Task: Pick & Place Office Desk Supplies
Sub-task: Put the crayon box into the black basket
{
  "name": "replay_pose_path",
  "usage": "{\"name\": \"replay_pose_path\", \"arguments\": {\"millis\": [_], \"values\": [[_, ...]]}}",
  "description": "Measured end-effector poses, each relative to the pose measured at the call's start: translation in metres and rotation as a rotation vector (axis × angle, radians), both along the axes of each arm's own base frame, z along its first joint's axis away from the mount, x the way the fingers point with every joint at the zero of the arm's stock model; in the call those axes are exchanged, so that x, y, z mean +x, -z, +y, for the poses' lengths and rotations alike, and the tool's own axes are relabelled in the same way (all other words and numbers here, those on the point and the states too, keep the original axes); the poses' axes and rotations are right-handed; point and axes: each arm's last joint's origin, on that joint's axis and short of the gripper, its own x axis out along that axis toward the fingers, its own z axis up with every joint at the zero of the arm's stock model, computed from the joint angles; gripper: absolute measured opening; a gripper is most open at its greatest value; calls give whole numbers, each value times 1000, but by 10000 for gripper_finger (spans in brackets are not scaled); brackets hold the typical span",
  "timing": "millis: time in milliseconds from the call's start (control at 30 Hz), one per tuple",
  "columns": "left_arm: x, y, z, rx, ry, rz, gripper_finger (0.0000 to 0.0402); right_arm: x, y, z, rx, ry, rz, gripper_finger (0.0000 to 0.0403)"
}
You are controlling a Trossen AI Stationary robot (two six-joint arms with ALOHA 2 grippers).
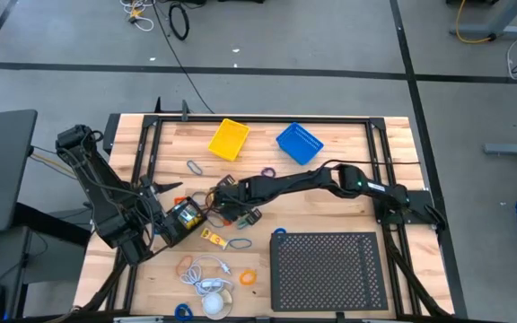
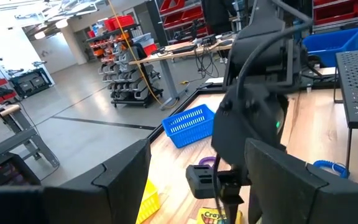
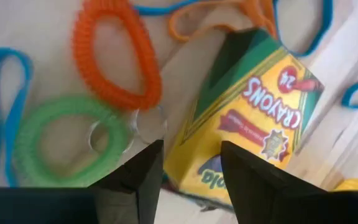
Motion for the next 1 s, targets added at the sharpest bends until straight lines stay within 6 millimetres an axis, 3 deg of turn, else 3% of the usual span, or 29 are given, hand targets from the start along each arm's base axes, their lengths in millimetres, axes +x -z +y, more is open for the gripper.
{"name": "replay_pose_path", "arguments": {"millis": [300, 367, 533, 1000], "values": [[0, 0, 0, -10, 0, -6, 263, 5, 10, -2, -48, 82, -36, 155], [0, 0, 0, -10, -1, -7, 260, 6, 9, -2, -50, 87, -46, 129], [0, 0, 0, -10, -1, -7, 255, 8, 9, -1, -64, 79, -64, 17], [0, 0, 0, -3, 1, -10, 254, 2, 7, 30, -435, 33, -39, 1]]}}
